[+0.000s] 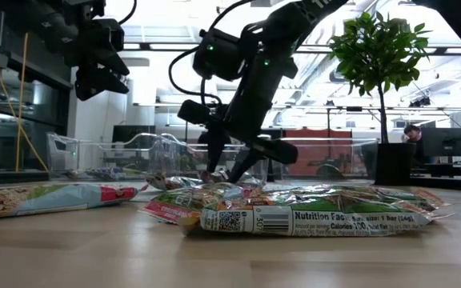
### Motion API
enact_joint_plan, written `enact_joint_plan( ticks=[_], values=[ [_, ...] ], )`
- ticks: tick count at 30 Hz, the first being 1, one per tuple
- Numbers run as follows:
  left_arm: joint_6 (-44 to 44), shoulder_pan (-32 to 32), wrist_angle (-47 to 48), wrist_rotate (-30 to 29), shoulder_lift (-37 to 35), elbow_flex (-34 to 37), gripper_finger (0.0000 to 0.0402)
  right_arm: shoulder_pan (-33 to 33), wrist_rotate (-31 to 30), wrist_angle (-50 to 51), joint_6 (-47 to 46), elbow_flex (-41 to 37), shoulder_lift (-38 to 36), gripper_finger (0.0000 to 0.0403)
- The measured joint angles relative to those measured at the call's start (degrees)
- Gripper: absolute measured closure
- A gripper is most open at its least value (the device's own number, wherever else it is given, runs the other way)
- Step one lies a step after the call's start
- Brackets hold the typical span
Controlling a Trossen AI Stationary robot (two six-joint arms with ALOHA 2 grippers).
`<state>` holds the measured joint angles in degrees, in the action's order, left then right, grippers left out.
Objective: Pick and place Granola Bars by type
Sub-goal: Put the red granola bar into the middle transparent bin
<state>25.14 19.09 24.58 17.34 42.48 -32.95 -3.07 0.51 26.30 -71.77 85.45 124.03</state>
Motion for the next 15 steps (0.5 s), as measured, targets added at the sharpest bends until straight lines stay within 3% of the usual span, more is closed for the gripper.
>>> enact_joint_plan(
  ticks=[7,15],
  values=[
    [0.0,0.0,-0.02,-0.39,-0.02,0.0,0.0223,-0.01,0.93,-1.28,1.25,-0.02,-0.33,0.0353],
    [0.02,0.0,-0.03,-0.37,-0.01,0.0,0.0223,-1.16,-0.07,-0.86,3.69,-0.35,-4.29,0.0368]
  ],
)
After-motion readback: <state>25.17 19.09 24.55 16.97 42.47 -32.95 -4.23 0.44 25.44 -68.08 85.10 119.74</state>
